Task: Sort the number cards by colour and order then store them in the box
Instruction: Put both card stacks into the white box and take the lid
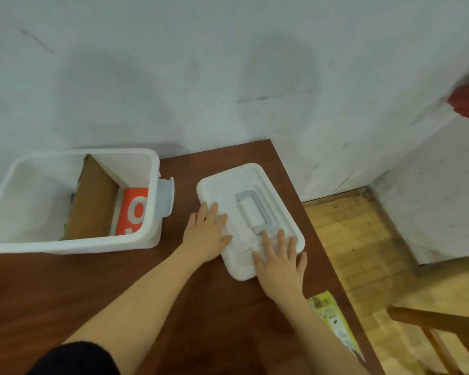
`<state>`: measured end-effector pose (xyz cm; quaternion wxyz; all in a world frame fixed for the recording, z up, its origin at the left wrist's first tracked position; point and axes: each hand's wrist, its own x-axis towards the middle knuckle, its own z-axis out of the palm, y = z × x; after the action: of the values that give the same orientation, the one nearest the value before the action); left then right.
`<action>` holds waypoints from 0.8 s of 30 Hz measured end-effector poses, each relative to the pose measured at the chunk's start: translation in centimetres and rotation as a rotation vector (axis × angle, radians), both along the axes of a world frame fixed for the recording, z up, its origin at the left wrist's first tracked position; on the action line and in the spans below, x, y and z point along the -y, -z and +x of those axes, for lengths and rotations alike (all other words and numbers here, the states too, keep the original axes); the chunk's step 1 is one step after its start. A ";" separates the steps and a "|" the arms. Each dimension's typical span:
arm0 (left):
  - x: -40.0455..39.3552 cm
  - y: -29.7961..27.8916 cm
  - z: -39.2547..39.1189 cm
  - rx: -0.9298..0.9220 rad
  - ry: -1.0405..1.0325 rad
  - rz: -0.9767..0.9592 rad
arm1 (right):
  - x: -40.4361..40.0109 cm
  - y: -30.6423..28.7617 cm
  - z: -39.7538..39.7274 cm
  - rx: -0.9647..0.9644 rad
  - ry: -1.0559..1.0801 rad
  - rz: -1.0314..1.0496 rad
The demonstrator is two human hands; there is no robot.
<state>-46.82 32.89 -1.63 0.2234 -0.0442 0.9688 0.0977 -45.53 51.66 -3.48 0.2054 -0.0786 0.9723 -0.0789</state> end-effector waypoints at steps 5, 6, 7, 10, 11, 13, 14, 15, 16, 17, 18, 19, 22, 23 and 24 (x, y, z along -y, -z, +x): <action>-2.0 0.2 2.0 -0.043 0.026 -0.010 | -2.6 0.6 -1.3 -0.096 0.045 0.006; -2.3 0.0 2.2 -0.045 0.031 -0.011 | -2.8 0.6 -1.5 -0.099 0.087 0.006; -2.5 -0.1 2.3 -0.054 0.036 -0.012 | -2.9 0.6 -1.5 -0.091 0.128 0.003; -2.6 -0.3 2.1 -0.134 0.028 -0.011 | -2.5 0.7 -1.2 -0.120 0.226 -0.074; -2.6 -0.3 1.9 -0.166 0.012 -0.008 | -2.2 0.8 -1.1 -0.130 0.258 -0.116; -2.4 -0.1 0.9 -0.195 -0.054 0.011 | -1.5 0.9 -1.2 -0.109 0.329 -0.194; -2.1 0.0 0.1 -0.187 -0.099 0.023 | -1.3 0.9 -1.3 -0.100 0.365 -0.221; -1.7 0.1 -1.0 -0.170 -0.138 0.028 | -1.1 1.0 -1.4 -0.102 0.395 -0.229; -1.2 0.2 -2.0 -0.149 -0.169 0.025 | -0.9 0.9 -1.4 -0.111 0.420 -0.213; -0.7 0.5 -3.1 -0.125 -0.189 0.014 | -0.9 0.9 -1.3 -0.121 0.440 -0.182; -0.2 0.7 -4.0 -0.098 -0.199 -0.001 | -0.8 0.9 -1.3 -0.126 0.457 -0.156; 0.3 1.0 -4.7 -0.069 -0.199 -0.014 | -0.7 0.8 -1.2 -0.123 0.474 -0.146; 0.9 1.4 -5.9 -0.008 -0.182 -0.013 | -0.1 0.6 -1.6 -0.084 0.527 -0.204; 0.9 1.2 -6.1 -0.008 -0.186 -0.005 | 0.1 0.5 -1.9 -0.075 0.554 -0.242; 0.9 1.0 -6.1 -0.015 -0.199 0.008 | 0.2 0.3 -2.1 -0.069 0.587 -0.285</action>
<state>-52.94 32.01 -2.59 0.2052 -0.1387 0.9609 0.1235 -47.65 51.50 -3.77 0.1277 0.1743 0.9390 -0.2675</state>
